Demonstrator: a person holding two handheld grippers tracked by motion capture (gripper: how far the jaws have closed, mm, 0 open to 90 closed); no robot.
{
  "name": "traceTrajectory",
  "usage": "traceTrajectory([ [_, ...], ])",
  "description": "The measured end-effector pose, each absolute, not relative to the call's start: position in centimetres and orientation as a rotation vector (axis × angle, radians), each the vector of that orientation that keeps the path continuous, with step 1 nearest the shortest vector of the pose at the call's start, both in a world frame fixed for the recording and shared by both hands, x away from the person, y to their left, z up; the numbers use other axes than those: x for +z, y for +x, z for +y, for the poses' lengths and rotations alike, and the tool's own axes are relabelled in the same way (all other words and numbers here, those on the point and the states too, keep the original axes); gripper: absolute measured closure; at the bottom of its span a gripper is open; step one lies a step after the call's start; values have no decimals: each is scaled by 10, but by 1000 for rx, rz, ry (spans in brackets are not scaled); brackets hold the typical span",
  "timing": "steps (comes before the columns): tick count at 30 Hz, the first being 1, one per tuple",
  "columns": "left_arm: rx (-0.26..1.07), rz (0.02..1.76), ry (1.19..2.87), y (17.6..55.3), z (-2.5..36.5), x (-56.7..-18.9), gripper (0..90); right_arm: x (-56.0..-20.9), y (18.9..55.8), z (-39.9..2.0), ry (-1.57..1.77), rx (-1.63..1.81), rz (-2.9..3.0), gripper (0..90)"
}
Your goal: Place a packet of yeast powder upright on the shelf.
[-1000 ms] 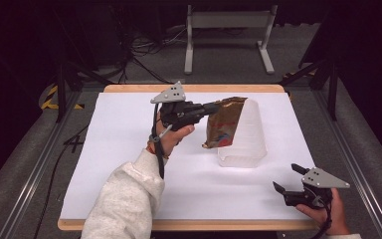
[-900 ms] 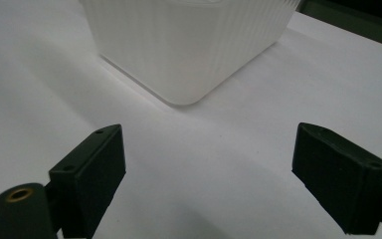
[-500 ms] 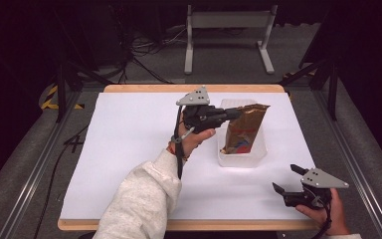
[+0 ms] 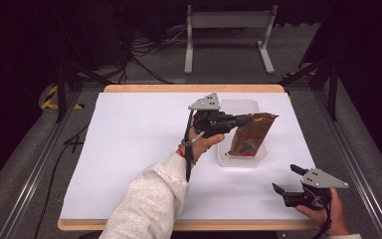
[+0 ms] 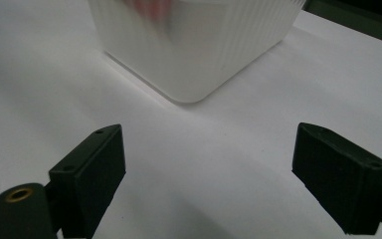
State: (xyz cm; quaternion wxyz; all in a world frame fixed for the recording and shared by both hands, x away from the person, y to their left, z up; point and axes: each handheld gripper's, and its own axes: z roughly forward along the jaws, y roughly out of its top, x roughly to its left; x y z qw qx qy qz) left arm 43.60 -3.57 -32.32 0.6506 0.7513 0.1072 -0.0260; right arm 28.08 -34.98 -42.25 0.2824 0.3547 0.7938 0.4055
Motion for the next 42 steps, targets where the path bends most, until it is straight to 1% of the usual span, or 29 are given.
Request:
traceTrajectory([
  [11, -95, 299, 1736, 435, -31, -355, 885, -422, 281, -349, 942, 1086, 2124, 140],
  [23, -109, 323, 1724, 434, -18, -366, 884, -422, 281, -348, 942, 1083, 2129, 140],
  [30, -94, 337, 1735, 435, -6, -370, 885, -422, 281, -347, 942, 1081, 2131, 141],
  [42, -73, 336, 1757, 434, 1, -372, 887, -423, 281, -346, 937, 1075, 2138, 141],
])
